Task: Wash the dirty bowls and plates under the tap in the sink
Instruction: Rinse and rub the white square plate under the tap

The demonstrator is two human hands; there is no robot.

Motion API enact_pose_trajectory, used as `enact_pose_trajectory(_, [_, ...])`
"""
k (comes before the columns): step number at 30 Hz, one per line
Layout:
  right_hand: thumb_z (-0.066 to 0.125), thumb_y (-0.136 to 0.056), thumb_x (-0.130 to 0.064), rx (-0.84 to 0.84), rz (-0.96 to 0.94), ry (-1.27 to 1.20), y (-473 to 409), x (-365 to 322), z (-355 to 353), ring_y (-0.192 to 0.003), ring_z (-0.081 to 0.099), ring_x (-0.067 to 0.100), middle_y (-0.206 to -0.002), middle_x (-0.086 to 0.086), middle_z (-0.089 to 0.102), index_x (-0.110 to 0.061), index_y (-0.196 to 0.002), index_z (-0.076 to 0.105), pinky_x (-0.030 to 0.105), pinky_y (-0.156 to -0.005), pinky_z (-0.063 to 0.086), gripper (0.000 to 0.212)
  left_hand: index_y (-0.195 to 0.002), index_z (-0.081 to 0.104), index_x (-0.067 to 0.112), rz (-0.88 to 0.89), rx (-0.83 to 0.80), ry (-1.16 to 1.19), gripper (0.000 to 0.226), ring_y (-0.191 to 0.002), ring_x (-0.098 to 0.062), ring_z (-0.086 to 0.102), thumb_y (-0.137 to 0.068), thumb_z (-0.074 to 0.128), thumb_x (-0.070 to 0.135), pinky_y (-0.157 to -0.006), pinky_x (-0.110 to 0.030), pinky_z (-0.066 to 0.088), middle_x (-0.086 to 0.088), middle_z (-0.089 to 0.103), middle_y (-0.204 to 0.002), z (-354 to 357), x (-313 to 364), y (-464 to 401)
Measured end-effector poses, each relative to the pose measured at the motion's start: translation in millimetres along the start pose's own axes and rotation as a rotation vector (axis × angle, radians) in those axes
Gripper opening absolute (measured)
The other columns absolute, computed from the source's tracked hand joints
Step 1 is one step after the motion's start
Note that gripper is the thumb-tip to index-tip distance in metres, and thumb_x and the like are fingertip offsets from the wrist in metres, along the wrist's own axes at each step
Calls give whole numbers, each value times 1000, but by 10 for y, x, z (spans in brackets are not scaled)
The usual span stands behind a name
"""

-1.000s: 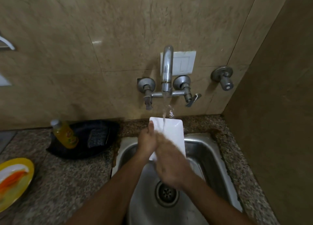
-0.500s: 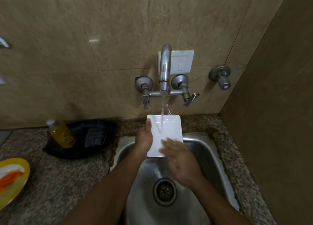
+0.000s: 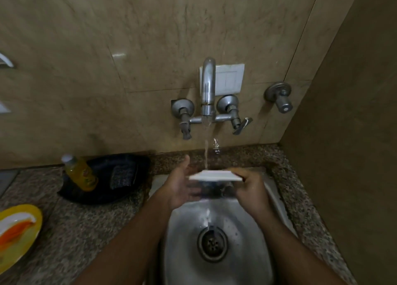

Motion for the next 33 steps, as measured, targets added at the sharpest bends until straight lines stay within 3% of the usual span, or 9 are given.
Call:
enact_pose_trajectory(3, [65, -71, 5, -75, -346, 72, 128, -278, 207, -118, 59, -1, -114, -14, 69, -25, -108, 74, 19, -102, 44, 48, -123, 59, 0, -89, -101, 146, 52, -95, -39, 66, -92, 60, 41, -84, -50, 55, -25, 69, -105, 91, -61, 12])
enact_pose_trajectory(6, [74, -75, -13, -225, -466, 355, 151, -315, 302, -140, 37, 6, -141, -6, 55, -21, -128, 63, 20, -117, 24, 55, -128, 58, -1, -17, -165, 247, 43, -94, -39, 67, -93, 60, 23, -82, -49, 55, -28, 69, -109, 101, 18, -26])
enact_pose_trajectory(10, [54, -90, -40, -587, -453, 744, 392, -180, 464, -148, -17, 3, -162, -13, -10, -26, -158, 4, 17, -114, -10, 86, -130, 58, 10, 149, -134, 208, 34, -109, -43, 64, -96, 56, 14, -92, -61, 50, -23, 67, -120, -40, 131, -125])
enact_pose_trajectory(12, [40, -98, -51, -542, -359, 759, 303, -174, 499, -145, -27, 3, -160, -12, -22, -26, -157, -9, 20, -116, -13, 80, -130, 58, 13, 184, -110, 162, 32, -109, -40, 65, -98, 54, 15, -90, -58, 52, -19, 69, -119, 37, 96, -152])
enact_pose_trajectory(15, [18, -101, -55, -363, -334, 773, 186, -268, 654, -146, -28, 12, -160, -1, -26, -16, -156, -12, 32, -122, -10, 74, -126, 60, 10, 263, -87, 136, 28, -103, -36, 68, -101, 49, 11, -86, -48, 56, -17, 72, -113, 207, 116, -128])
enact_pose_trajectory(23, [14, -98, -50, -352, -389, 693, 287, -356, 879, -148, -21, 8, -162, -3, -20, -15, -157, -7, 33, -124, -2, 71, -119, 63, 9, 318, 20, 63, 24, -103, -37, 69, -99, 51, 8, -91, -50, 55, -17, 73, -109, 70, 212, -30])
enact_pose_trajectory(27, [18, -102, -49, -453, -477, 653, 498, -349, 889, -149, -18, 7, -164, -3, -16, -17, -157, -7, 34, -124, 2, 68, -117, 63, 11, 342, 44, 75, 22, -95, -34, 71, -99, 51, 6, -83, -46, 57, -15, 74, -103, 4, 245, 19])
enact_pose_trajectory(31, [7, -99, -55, -216, -246, 566, 164, -323, 745, -148, -21, 5, -163, -7, -18, -20, -157, -7, 35, -124, -3, 70, -119, 64, 17, 336, -9, 20, 27, -101, -31, 70, -100, 49, 7, -90, -47, 56, -11, 74, -108, 164, 126, 28])
enact_pose_trajectory(33, [15, -98, -46, -300, -357, 569, 182, -490, 896, -150, -16, 9, -165, -8, -8, -22, -158, 5, 33, -122, -5, 65, -118, 66, 18, 363, -28, -32, 28, -103, -27, 71, -100, 48, 7, -92, -43, 55, -9, 74, -109, 187, 163, 51])
Point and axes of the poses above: each hand's wrist, its own y-axis away from the middle knuckle, its own z-axis out of the palm, x = y × z, the point moved 9 cm from there along -y, towards the middle knuckle
